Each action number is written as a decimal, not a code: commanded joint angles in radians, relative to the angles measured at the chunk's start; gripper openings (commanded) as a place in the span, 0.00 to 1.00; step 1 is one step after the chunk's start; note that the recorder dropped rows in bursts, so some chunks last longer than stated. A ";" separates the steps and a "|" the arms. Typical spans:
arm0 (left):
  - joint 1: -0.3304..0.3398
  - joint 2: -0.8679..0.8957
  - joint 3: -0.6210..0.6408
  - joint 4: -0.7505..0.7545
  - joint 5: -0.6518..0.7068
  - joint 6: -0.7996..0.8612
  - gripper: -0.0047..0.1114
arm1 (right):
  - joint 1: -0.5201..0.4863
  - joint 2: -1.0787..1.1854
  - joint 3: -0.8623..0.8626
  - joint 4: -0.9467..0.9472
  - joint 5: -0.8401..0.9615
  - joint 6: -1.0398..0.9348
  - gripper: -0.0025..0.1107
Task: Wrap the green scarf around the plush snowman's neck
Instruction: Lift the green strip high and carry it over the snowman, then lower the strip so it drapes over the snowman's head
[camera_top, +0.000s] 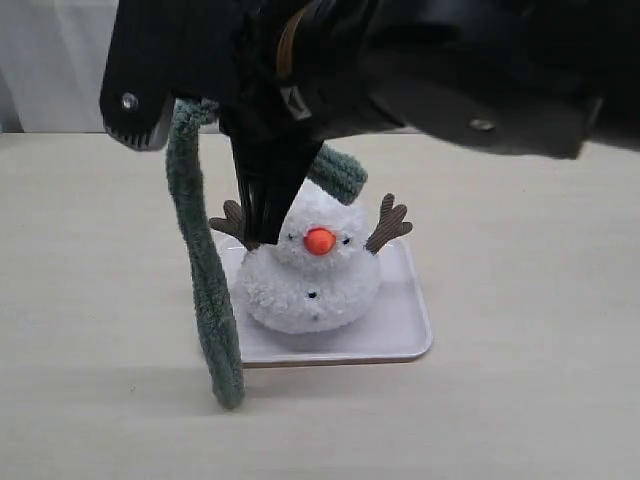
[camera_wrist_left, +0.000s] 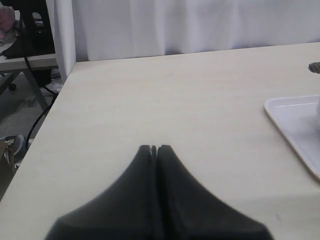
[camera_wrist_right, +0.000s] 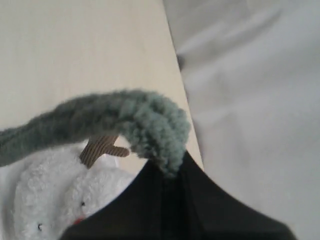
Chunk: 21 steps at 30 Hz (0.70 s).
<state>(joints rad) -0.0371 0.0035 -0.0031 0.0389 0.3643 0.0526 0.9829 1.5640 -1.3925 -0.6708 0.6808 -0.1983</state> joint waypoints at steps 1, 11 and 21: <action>0.001 -0.004 0.003 0.001 -0.010 -0.004 0.04 | -0.056 0.060 -0.003 -0.034 0.022 0.041 0.06; 0.001 -0.004 0.003 0.001 -0.010 -0.004 0.04 | -0.228 0.101 -0.003 -0.047 -0.038 0.184 0.06; 0.001 -0.004 0.003 0.001 -0.010 -0.004 0.04 | -0.224 0.103 -0.003 0.012 -0.207 0.213 0.06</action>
<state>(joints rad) -0.0371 0.0035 -0.0031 0.0389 0.3643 0.0526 0.7445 1.6700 -1.3925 -0.6743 0.5472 0.0080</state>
